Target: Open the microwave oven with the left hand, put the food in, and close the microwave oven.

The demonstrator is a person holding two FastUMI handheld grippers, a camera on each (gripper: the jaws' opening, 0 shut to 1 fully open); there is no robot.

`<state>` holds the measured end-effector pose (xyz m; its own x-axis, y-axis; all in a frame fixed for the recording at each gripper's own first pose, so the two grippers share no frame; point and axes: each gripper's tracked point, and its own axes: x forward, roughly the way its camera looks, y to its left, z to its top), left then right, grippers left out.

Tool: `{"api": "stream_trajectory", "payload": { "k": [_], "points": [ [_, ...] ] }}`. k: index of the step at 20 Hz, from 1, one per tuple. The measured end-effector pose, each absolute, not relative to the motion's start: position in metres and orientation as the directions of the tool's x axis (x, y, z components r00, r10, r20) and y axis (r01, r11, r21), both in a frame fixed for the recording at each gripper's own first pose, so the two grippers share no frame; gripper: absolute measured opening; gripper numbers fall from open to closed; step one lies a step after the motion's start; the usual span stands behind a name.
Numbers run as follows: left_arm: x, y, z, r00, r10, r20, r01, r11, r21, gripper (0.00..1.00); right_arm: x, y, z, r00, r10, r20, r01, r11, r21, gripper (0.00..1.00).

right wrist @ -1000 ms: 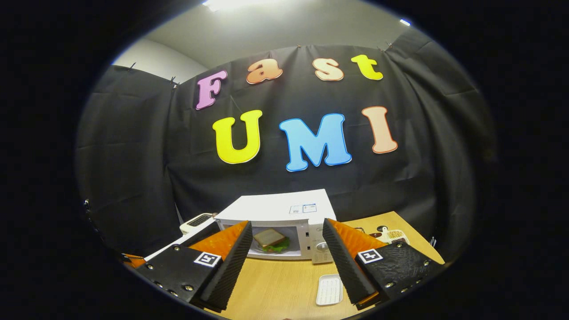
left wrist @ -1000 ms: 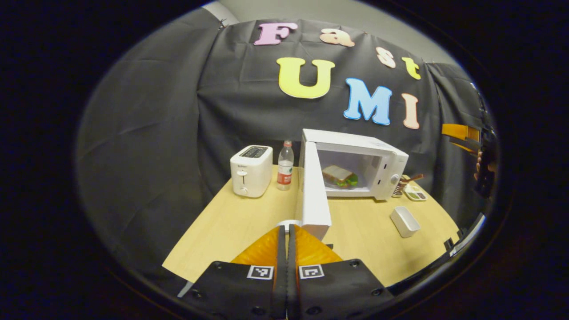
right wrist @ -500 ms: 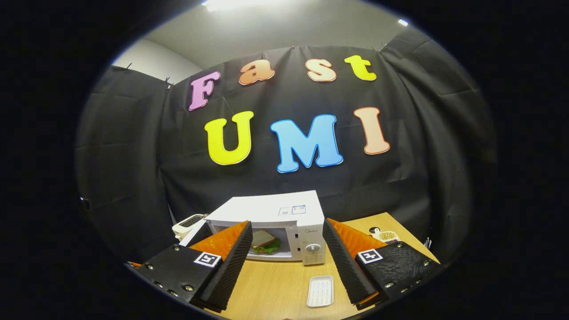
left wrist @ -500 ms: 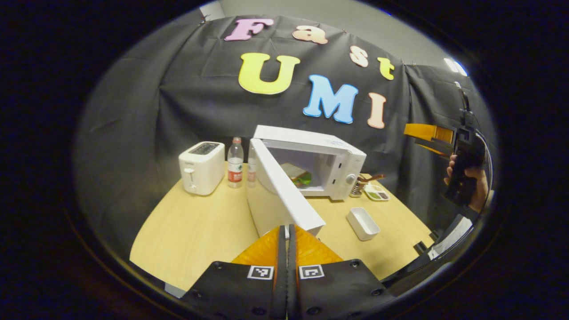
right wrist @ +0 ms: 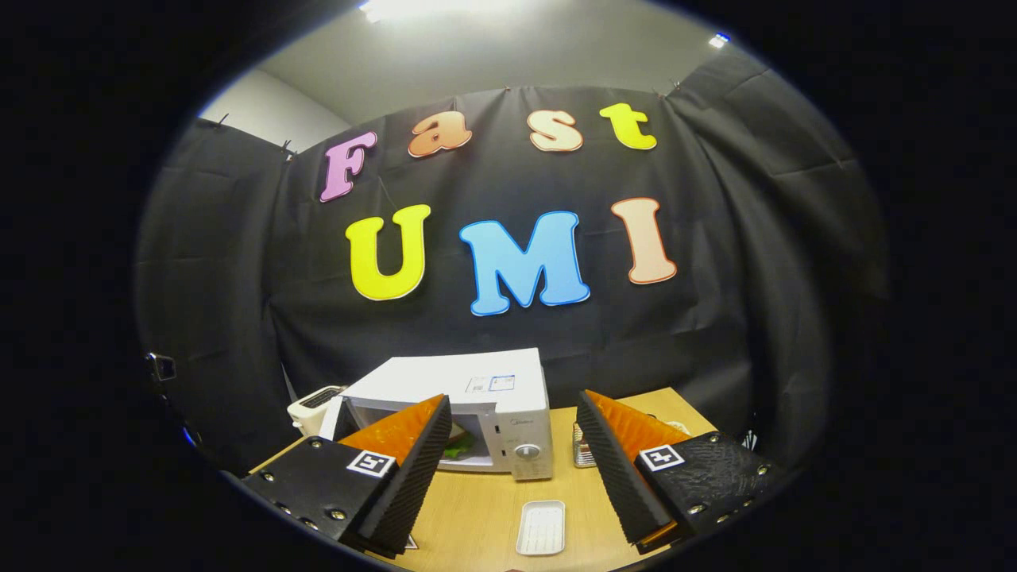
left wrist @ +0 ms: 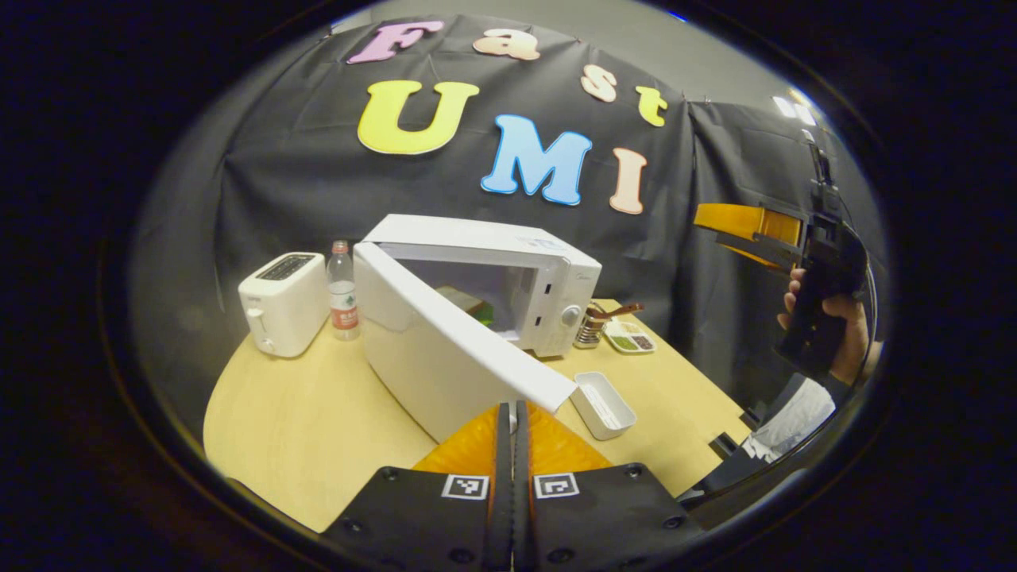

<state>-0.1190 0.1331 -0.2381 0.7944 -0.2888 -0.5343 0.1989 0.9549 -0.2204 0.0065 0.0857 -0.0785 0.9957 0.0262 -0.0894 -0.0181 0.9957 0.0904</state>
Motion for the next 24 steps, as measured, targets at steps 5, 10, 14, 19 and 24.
{"api": "stream_trajectory", "payload": {
  "k": [5,10,14,19,24],
  "points": [
    [-0.095,0.099,-0.239,0.786,-0.313,-0.532,0.227,0.948,-0.222,0.07,0.009,0.053,-0.069,0.998,-0.017,-0.057,0.021,0.997,0.074,0.96],
    [-0.065,0.071,-0.244,0.788,-0.322,-0.525,0.234,0.945,-0.229,0.07,0.012,0.026,-0.064,0.998,-0.034,-0.045,0.036,0.998,0.06,0.96],
    [-0.04,0.052,-0.249,0.792,-0.328,-0.514,0.231,0.941,-0.246,0.07,0.017,0.005,-0.062,0.998,-0.051,-0.04,0.054,0.997,0.056,0.96],
    [-0.011,0.037,-0.253,0.798,-0.325,-0.507,0.232,0.943,-0.239,0.07,0.017,-0.025,-0.056,0.995,-0.091,-0.028,0.092,0.995,0.04,0.96],
    [0.015,0.033,-0.263,0.796,-0.319,-0.515,0.223,0.944,-0.242,0.07,0.017,-0.049,-0.06,0.992,-0.123,-0.037,0.124,0.991,0.044,0.96]
  ]
}}
